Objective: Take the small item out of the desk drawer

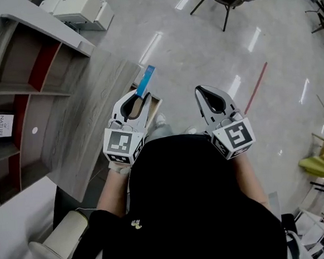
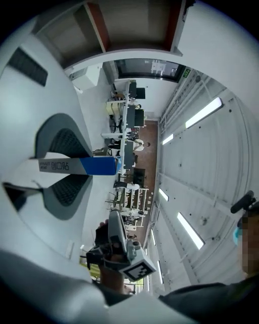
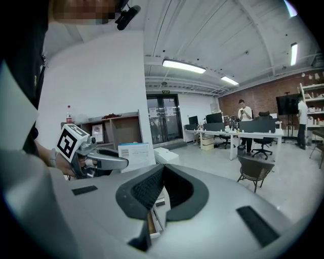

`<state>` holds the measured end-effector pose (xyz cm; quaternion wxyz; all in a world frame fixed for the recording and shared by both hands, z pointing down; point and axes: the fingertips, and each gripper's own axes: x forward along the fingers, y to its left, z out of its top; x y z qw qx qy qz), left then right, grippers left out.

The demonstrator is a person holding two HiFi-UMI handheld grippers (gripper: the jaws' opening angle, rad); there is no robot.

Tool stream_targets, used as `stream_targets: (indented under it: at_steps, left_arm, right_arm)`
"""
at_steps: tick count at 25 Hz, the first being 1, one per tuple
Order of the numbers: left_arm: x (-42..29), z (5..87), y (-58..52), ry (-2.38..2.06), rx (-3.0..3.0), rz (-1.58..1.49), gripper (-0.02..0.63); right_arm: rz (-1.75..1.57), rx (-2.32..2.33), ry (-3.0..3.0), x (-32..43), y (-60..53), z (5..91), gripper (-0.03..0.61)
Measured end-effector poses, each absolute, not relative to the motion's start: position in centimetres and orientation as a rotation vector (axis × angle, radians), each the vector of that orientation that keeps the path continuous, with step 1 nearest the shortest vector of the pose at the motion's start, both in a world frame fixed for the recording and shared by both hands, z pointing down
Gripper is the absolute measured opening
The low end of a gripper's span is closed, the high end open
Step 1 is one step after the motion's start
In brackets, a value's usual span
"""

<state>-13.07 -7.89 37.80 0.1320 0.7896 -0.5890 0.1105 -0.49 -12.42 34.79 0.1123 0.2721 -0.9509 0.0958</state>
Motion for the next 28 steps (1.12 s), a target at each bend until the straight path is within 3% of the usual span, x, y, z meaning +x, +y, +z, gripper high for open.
stream_targets:
  at_steps: [14,28]
  left_arm:
    - [-16.6,30.6,-5.4,-2.058,2.309,0.078,0.103]
    - [-17.4,30.5,-4.7,-2.120,2.284,0.036,0.101]
  right_arm:
    - [0.169,0.656,-2.907,-3.5,-11.7,31.1,-0.003]
    - [0.098,0.631,-2.902,-4.5,-10.9,29.9,-0.003]
